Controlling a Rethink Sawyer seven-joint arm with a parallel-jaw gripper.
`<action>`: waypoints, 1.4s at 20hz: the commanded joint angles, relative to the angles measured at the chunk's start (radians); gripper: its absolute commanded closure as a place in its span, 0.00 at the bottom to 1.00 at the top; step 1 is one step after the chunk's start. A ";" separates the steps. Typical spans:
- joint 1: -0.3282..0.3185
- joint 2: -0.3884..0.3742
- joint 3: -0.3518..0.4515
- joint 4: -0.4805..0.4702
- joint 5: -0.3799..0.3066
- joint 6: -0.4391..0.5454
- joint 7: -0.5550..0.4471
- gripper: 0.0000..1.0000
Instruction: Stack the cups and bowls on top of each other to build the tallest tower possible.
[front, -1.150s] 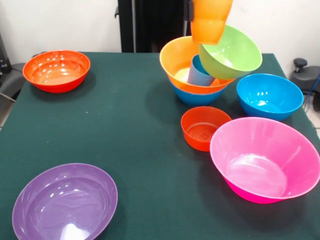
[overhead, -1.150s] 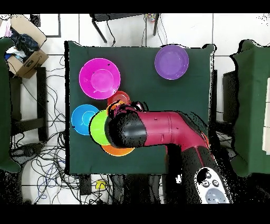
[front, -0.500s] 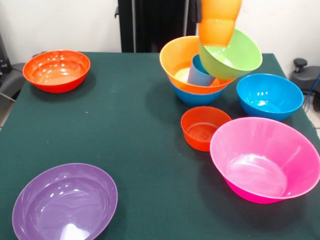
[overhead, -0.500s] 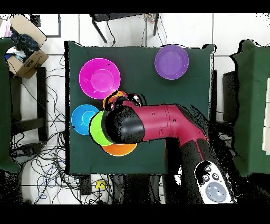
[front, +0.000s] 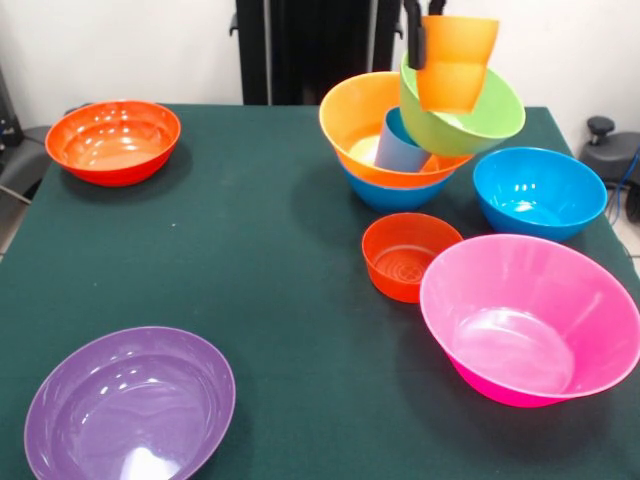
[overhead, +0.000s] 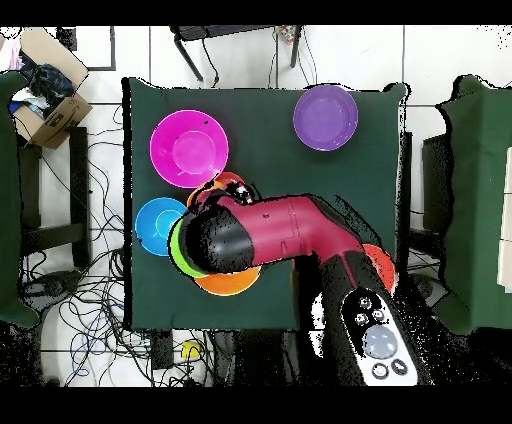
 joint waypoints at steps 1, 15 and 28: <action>0.064 0.069 -0.048 0.042 -0.078 -0.029 0.101 1.00; 0.071 0.066 -0.071 0.090 -0.043 -0.007 0.122 1.00; 0.101 0.098 -0.123 0.108 -0.036 0.030 0.126 1.00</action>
